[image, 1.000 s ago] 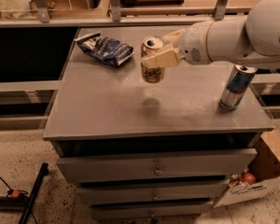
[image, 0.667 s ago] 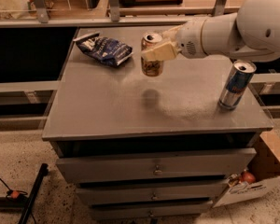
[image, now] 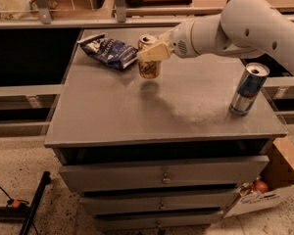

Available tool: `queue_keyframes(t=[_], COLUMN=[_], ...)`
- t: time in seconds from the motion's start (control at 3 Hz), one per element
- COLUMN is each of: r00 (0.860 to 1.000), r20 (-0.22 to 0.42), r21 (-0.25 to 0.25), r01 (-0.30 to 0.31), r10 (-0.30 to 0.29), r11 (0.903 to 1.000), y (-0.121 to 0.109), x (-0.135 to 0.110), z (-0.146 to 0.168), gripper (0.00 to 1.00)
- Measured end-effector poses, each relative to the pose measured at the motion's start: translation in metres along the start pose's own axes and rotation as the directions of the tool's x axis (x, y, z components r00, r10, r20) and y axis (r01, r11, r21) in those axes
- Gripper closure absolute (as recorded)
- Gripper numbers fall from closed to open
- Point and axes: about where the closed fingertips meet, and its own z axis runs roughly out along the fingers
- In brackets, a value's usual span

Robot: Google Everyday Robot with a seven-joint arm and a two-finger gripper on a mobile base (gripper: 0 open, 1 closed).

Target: Move orange can near blue chip bag

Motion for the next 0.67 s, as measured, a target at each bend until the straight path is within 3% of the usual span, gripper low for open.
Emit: queue_keyframes(t=[0.33, 0.67], r00=[1.0, 1.0], r20=[-0.01, -0.003], r21=[-0.027, -0.046], r01=[-0.022, -0.027], r10=[0.022, 0.027], r11=[0.9994, 0.9986], y=[-0.001, -0.001], x=[0.005, 0.005], z=[0.021, 0.031], gripper=[1.0, 0.82])
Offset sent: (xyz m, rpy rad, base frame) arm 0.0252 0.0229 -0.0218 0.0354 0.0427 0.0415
